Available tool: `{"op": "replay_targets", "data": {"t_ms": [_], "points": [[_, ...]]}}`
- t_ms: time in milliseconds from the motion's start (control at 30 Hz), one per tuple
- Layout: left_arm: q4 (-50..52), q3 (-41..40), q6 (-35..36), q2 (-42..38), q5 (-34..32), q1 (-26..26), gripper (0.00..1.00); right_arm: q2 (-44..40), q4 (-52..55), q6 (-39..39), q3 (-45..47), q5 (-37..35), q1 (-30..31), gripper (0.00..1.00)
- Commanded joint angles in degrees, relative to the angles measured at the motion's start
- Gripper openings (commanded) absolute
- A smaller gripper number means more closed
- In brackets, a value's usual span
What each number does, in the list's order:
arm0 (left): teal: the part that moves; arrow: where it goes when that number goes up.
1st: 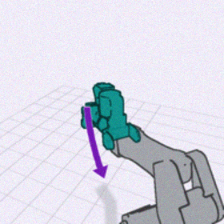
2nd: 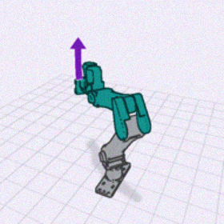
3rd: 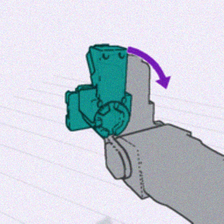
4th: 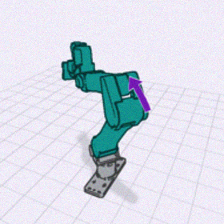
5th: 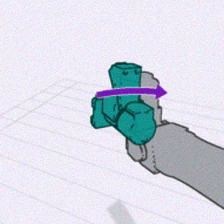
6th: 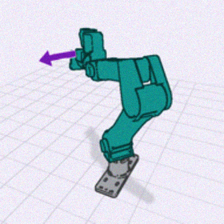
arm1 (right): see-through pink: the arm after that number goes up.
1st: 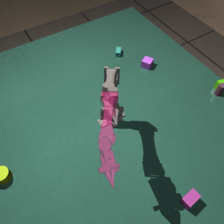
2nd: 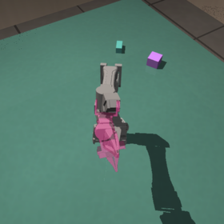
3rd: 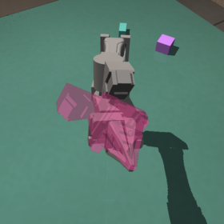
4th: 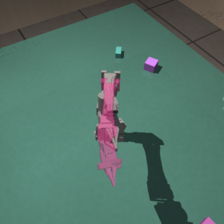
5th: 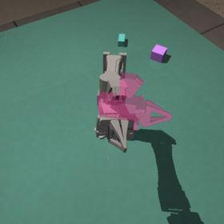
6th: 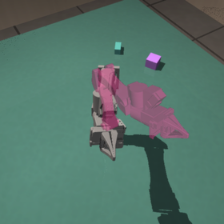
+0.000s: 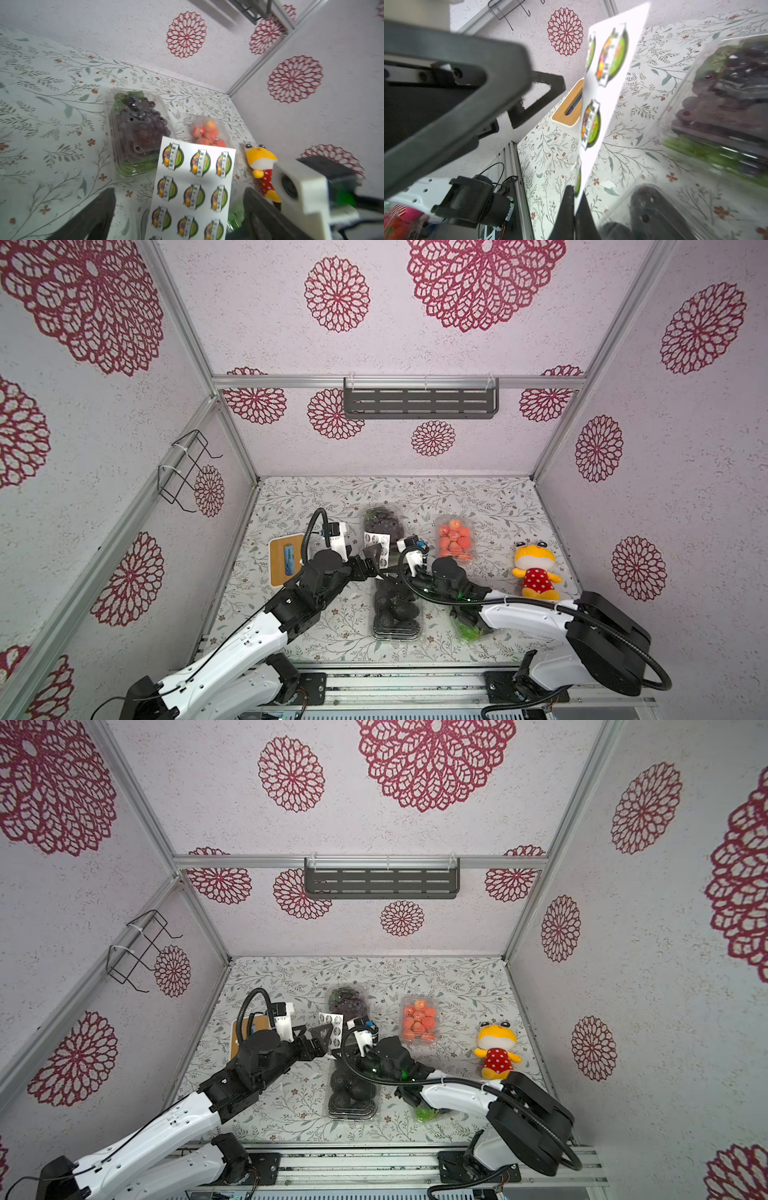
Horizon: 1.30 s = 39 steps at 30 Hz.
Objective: Label fruit boxes
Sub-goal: Pick up the label sticker from the center of the board.
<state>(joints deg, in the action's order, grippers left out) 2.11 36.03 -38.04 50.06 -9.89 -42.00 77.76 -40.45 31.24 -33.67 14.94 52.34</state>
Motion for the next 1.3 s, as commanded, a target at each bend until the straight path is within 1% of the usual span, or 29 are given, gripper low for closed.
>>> {"op": "replay_targets", "data": {"t_ms": [0, 100, 200, 233, 300, 400, 467, 533, 600, 667, 767, 867, 1000, 1033, 1133, 1167, 1200, 1233, 1267], "points": [[-8.1, -1.7, 7.4, -5.8, 13.0, 0.2, 0.98, -9.4, -4.0, -4.3, 4.0, 8.0, -3.9, 0.0], [-15.1, -4.4, 10.1, -7.4, 24.5, 0.3, 0.98, -17.6, -1.2, -9.0, 8.0, 12.1, -5.8, 0.0], [-26.3, -6.6, 11.1, -3.8, 37.0, 0.4, 0.99, -24.0, 1.9, -12.7, 10.4, 17.3, -7.1, 0.0], [-28.6, -6.3, 11.4, -2.1, 40.5, 0.4, 0.97, -25.8, 2.5, -13.1, 11.1, 18.6, -7.9, 0.0], [-30.7, -5.0, 11.8, 0.8, 44.0, 0.3, 0.93, -28.1, 2.5, -13.5, 12.2, 22.3, -9.0, 0.0], [-29.2, -2.7, 13.4, 3.1, 43.8, 0.2, 0.91, -31.4, 0.8, -13.2, 14.0, 27.2, -9.7, 0.0], [-31.9, -3.4, 13.7, 3.7, 44.8, 0.2, 0.87, -33.4, 1.0, -13.5, 14.7, 28.6, -9.8, 0.0], [-37.7, -5.3, 12.7, 4.0, 46.9, 0.1, 0.82, -35.0, 2.8, -14.4, 14.8, 28.7, -10.0, 0.0], [-39.7, -6.3, 12.4, 3.6, 47.3, 0.1, 0.79, -36.0, 3.1, -14.6, 15.1, 29.0, -10.1, 0.0], [-40.1, -6.5, 12.4, 3.6, 47.8, 0.1, 0.71, -36.2, 2.7, -14.2, 15.1, 29.3, -10.1, 0.0], [-40.7, -6.4, 11.7, 4.2, 49.4, 0.1, 0.54, -34.9, 1.7, -13.5, 14.7, 30.2, -10.1, 0.0], [-42.4, -7.1, 10.8, 4.0, 49.6, 0.1, 0.35, -33.9, 0.7, -13.2, 14.7, 30.6, -10.1, 0.0], [-41.2, -7.0, 11.1, 3.8, 48.3, 0.1, 0.04, -33.2, 0.3, -13.0, 14.5, 30.7, -10.1, 0.0], [-41.0, -6.9, 11.1, 3.9, 48.3, 0.1, 0.0, -33.0, 0.2, -13.0, 14.6, 30.7, -10.1, 0.0], [-40.8, -6.9, 11.0, 4.3, 48.5, 0.1, 0.0, -33.3, 0.1, -12.8, 14.6, 29.0, -10.1, 0.0], [-40.9, -6.9, 10.8, 4.4, 48.3, 0.1, 0.0, -33.5, 0.2, -12.9, 14.7, 28.3, -10.1, 0.05], [-40.9, -6.9, 10.7, 4.4, 48.1, 0.1, 0.0, -33.5, 0.6, -13.1, 14.4, 28.0, -10.1, 0.26], [-40.7, -6.7, 10.9, 4.4, 48.1, 0.1, 0.0, -33.6, 1.6, -13.5, 13.9, 27.4, -10.2, 0.42], [-39.9, -6.4, 11.1, 4.3, 48.1, 0.1, 0.0, -33.7, 3.0, -14.0, 13.1, 26.6, -10.4, 0.54]]}}
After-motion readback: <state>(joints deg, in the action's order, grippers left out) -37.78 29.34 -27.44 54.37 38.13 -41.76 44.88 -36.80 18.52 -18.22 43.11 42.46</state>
